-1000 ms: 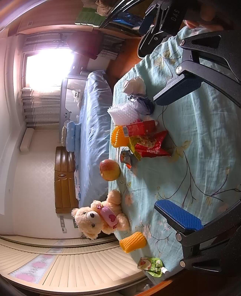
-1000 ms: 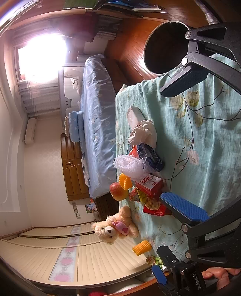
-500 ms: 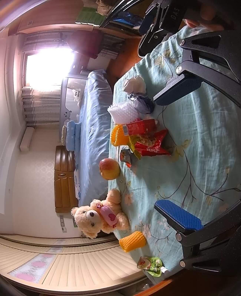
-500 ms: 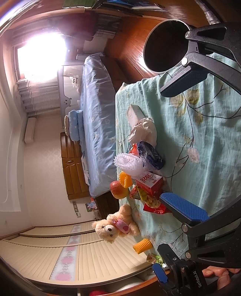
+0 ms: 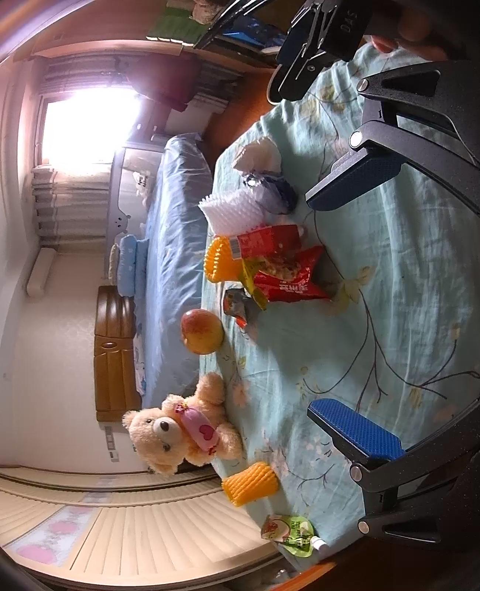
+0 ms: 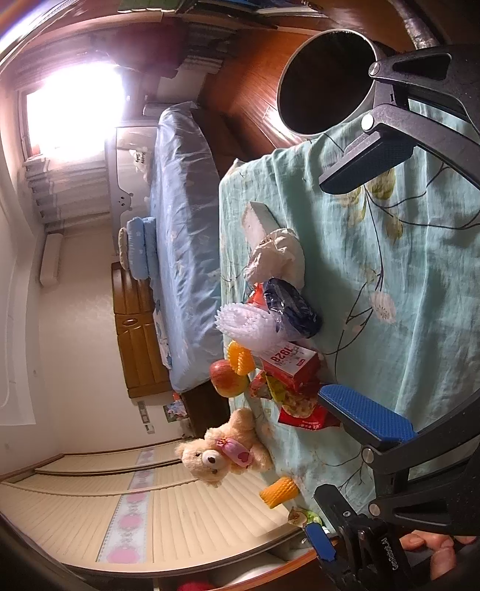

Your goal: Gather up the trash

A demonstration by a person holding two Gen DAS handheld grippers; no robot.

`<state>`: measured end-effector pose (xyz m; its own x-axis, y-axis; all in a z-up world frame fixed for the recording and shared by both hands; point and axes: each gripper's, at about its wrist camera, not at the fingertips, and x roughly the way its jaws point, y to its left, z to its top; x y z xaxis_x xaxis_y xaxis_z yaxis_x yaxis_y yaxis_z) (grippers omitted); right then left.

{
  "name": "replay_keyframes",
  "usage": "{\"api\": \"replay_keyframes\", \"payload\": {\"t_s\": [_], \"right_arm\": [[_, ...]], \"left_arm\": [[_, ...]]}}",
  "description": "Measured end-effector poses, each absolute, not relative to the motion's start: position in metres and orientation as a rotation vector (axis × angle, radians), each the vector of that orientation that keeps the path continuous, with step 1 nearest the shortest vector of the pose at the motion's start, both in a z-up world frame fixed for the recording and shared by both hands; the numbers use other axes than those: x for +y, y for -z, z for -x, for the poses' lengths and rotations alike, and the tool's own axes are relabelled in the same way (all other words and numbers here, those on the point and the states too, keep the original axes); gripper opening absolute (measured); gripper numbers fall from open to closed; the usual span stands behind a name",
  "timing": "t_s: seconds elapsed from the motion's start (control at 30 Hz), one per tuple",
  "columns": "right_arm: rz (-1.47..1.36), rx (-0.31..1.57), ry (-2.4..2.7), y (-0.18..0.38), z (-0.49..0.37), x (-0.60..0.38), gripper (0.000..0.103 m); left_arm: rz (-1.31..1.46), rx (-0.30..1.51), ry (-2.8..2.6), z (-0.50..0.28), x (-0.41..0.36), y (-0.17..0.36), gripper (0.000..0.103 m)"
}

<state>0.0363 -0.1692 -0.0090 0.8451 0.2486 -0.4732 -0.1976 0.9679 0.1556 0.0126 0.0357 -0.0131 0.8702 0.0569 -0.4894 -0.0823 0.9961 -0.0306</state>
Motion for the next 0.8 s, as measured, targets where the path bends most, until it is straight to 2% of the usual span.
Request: {"api": "replay_keyframes", "payload": {"t_s": [0.37,0.53,0.6,0.8], "right_arm": [[-0.111,0.619,-0.269,0.025,-0.068,-0.158,0.102],[-0.139,0.674,-0.288,0.034,-0.087,-0.151,0.096],[-0.15,0.698,-0.296,0.037,-0.097,-0.148,0.09],[-0.187,0.755,-0.313,0.045,-0.125,-0.142,0.086]], "left_arm": [[0.075,0.59,-0.056,-0.042,0.048,0.026,0.103],[0.105,0.621,-0.043,-0.059,0.056,0.032,0.101],[0.104,0.632,-0.036,-0.066,0.057,0.034,0.1],[0.107,0.663,-0.017,-0.088,0.054,0.041,0.097]]}}
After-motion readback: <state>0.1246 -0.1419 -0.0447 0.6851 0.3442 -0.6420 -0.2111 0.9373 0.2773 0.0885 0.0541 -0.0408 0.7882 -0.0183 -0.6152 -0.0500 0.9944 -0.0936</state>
